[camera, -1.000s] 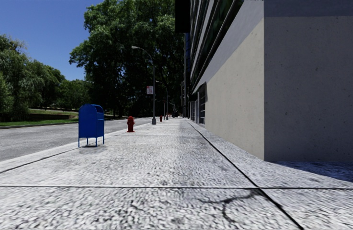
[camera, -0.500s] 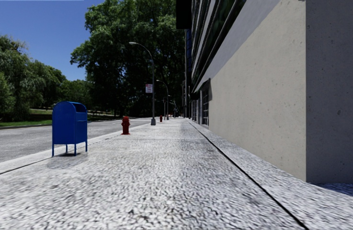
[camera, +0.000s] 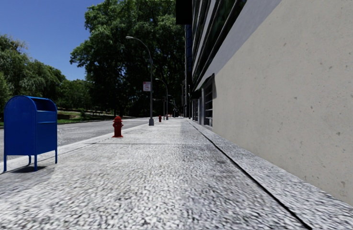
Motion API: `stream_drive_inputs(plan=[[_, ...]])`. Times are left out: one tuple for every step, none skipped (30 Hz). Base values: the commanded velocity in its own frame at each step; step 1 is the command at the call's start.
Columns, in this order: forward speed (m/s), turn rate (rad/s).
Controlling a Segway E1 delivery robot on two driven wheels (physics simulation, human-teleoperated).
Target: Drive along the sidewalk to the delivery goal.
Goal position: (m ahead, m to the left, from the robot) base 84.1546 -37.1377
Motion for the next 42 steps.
stream_drive_inputs(plan=[[2.00, 0.00], [2.00, 0.00], [2.00, 0.00], [2.00, 0.00], [2.00, 0.00], [2.00, 0.00], [2.00, 0.00], [2.00, 0.00], [2.00, 0.00], [2.00, 0.00], [2.00, 0.00], [2.00, 0.00], [2.00, 0.00], [2.00, 0.00], [2.00, 0.00], [2.00, 0.00], [2.00, 0.00], [2.00, 0.00], [2.00, 0.00], [2.00, 0.00], [2.00, 0.00], [2.00, 0.00], [2.00, 0.00], [2.00, 0.00], [2.00, 0.00], [2.00, 0.00], [2.00, 0.00], [2.00, 0.00], [2.00, 0.00], [2.00, 0.00], [2.00, 0.00], [2.00, 0.00], [2.00, 0.00], [2.00, 0.00], [2.00, 0.00], [2.00, 0.00], [2.00, 0.00], [2.00, 0.00], [2.00, 0.00], [2.00, 0.00], [2.00, 0.00], [2.00, 0.00]])
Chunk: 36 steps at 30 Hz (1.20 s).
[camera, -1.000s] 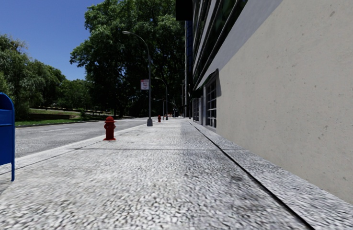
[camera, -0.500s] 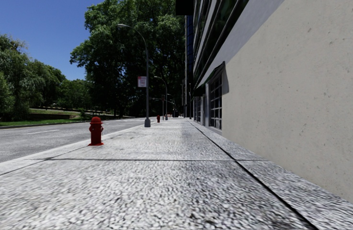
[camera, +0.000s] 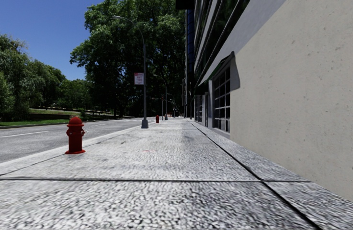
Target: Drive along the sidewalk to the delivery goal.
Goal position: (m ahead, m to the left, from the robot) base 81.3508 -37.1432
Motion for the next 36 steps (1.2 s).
stream_drive_inputs(plan=[[2.00, 0.00], [2.00, 0.00], [2.00, 0.00], [2.00, 0.00], [2.00, 0.00], [2.00, 0.00], [2.00, 0.00], [2.00, 0.00], [2.00, 0.00], [2.00, 0.00], [2.00, 0.00], [2.00, 0.00], [2.00, 0.00], [2.00, 0.00], [2.00, 0.00], [2.00, 0.00], [2.00, 0.00], [2.00, 0.00], [2.00, 0.00], [2.00, 0.00], [2.00, 0.00], [2.00, 0.00], [2.00, 0.00], [2.00, 0.00], [2.00, 0.00], [2.00, 0.00], [2.00, 0.00], [2.00, 0.00], [2.00, 0.00], [2.00, 0.00], [2.00, 0.00], [2.00, 0.00], [2.00, 0.00], [2.00, 0.00], [2.00, 0.00], [2.00, 0.00]])
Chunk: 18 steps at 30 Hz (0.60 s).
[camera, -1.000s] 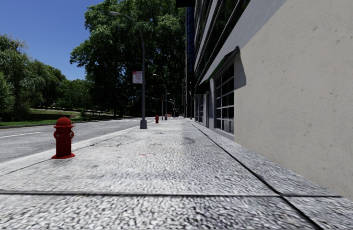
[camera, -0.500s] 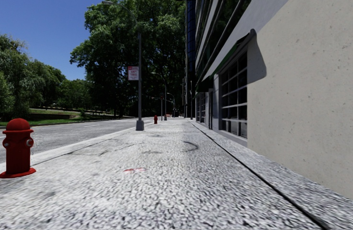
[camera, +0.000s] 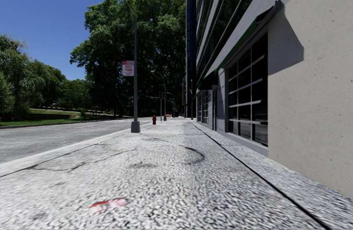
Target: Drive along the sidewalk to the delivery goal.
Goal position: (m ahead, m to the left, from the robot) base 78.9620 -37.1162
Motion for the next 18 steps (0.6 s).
stream_drive_inputs(plan=[[2.00, 0.00], [2.00, 0.00], [2.00, 0.00], [2.00, 0.00], [2.00, 0.00], [2.00, 0.00], [2.00, 0.00], [2.00, 0.00], [2.00, 0.00], [2.00, 0.00], [2.00, 0.00], [2.00, 0.00], [2.00, 0.00], [2.00, 0.00], [2.00, 0.00], [2.00, 0.00], [2.00, 0.00], [2.00, 0.00]])
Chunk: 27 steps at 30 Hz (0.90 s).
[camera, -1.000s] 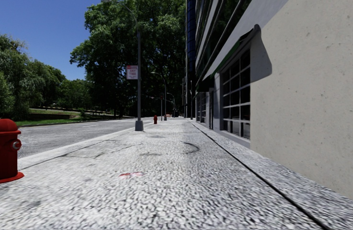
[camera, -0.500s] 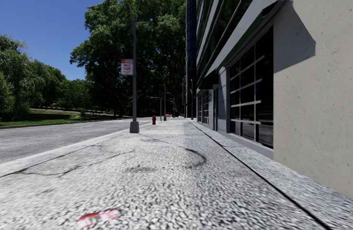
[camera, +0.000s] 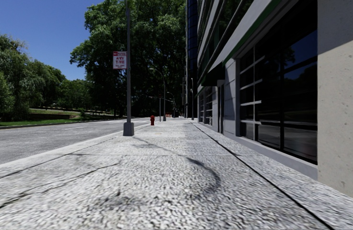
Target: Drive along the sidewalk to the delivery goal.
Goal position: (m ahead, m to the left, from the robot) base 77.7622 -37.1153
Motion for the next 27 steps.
stream_drive_inputs(plan=[[2.00, 0.00], [2.00, 0.00], [2.00, 0.00], [2.00, 0.00], [2.00, 0.00], [2.00, 0.00], [2.00, 0.00], [2.00, 0.00], [2.00, 0.00], [2.00, 0.00], [2.00, 0.00], [2.00, 0.00], [2.00, 0.00], [2.00, 0.00], [2.00, 0.00], [2.00, 0.00], [2.00, 0.00], [2.00, 0.00], [2.00, 0.00], [2.00, 0.00], [2.00, 0.00], [2.00, 0.00], [2.00, 0.00], [2.00, 0.00], [2.00, 0.00], [2.00, 0.00], [2.00, 0.00]])
